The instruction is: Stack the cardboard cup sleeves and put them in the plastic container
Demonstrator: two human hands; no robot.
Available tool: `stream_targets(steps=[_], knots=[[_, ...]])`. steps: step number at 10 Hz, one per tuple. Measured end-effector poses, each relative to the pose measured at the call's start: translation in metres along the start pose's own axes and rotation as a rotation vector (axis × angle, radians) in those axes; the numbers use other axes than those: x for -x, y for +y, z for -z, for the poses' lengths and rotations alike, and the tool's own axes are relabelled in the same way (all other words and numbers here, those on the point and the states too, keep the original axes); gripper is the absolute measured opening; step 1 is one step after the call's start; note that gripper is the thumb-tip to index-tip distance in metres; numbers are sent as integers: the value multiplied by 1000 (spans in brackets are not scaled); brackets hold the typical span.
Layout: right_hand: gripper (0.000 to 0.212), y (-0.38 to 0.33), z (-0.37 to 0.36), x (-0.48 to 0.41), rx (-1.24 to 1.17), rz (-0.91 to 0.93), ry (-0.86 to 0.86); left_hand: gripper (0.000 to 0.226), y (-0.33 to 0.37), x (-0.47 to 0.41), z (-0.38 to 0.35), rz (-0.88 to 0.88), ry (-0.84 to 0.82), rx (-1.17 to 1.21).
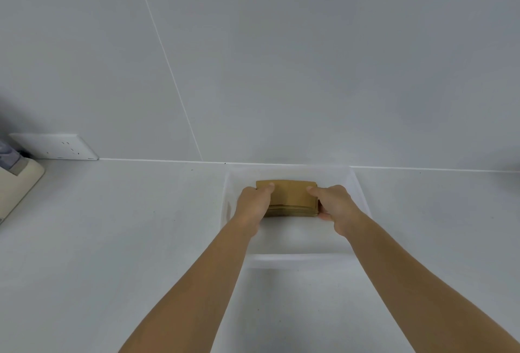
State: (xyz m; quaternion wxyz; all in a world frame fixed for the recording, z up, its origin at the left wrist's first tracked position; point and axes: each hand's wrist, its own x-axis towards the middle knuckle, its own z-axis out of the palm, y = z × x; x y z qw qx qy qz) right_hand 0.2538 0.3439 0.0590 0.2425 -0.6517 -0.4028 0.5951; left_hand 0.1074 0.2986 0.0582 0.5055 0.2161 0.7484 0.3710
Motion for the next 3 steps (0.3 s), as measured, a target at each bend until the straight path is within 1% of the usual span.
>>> stream_targets(steps=[2,3], knots=[[30,1,2,2,55,32,-11,63,1,3,4,-11,-7,-8],[24,-6,10,8,133,79,36,59,6,11,12,-53,11,-17]])
